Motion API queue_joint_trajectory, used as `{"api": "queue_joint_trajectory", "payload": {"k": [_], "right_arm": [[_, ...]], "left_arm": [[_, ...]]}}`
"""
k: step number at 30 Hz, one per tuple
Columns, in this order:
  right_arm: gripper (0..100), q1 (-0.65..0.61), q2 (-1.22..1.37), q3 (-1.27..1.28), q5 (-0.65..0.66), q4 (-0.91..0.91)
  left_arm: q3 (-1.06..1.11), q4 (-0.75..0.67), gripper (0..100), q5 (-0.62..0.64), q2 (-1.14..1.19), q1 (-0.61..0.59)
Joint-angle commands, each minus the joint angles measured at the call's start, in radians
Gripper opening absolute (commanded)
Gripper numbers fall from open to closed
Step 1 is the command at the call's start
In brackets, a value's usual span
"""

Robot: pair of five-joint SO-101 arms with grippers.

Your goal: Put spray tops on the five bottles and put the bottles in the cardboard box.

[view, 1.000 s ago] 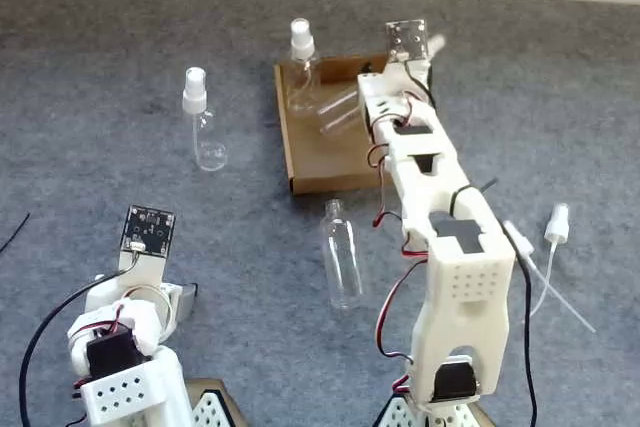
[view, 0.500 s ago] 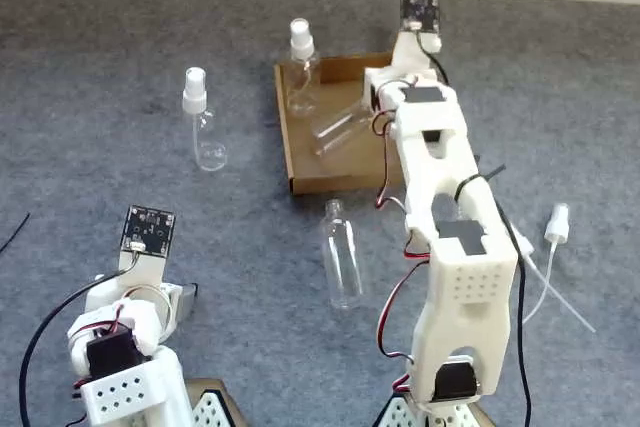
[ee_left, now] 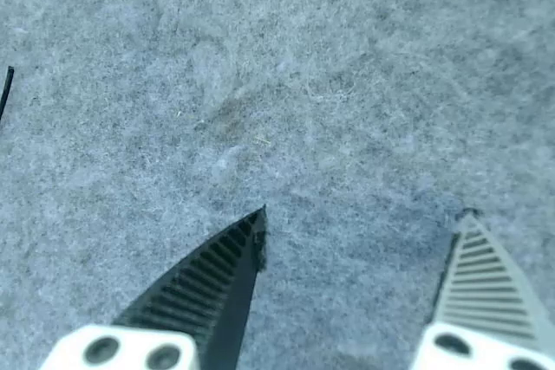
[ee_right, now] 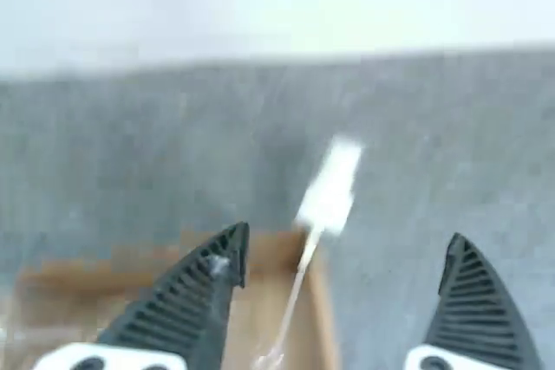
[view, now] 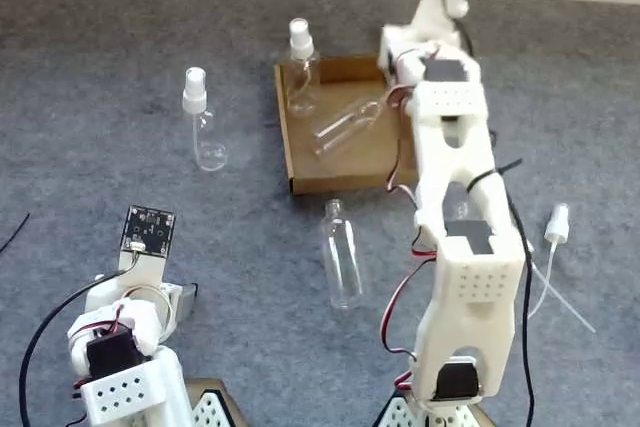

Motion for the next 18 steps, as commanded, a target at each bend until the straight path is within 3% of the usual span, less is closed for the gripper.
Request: {"api": "queue_joint_trajectory", "payload": {"k": [1,14,18], "right_arm": [[28.9,0.038,0.058,-0.183,-0.005,-0.094],[28.3,0.035,0.676,-0.854,-0.005,-0.096],[12.4,0.039,0.796,-1.033,-0.003,-0.096]], "left_arm": [[0.021,-0.020,30,-0.006,0.001,0.012],[0.021,-0.020,30,-0.006,0.001,0.012],[0.021,-0.020,30,-0.006,0.001,0.012]]}}
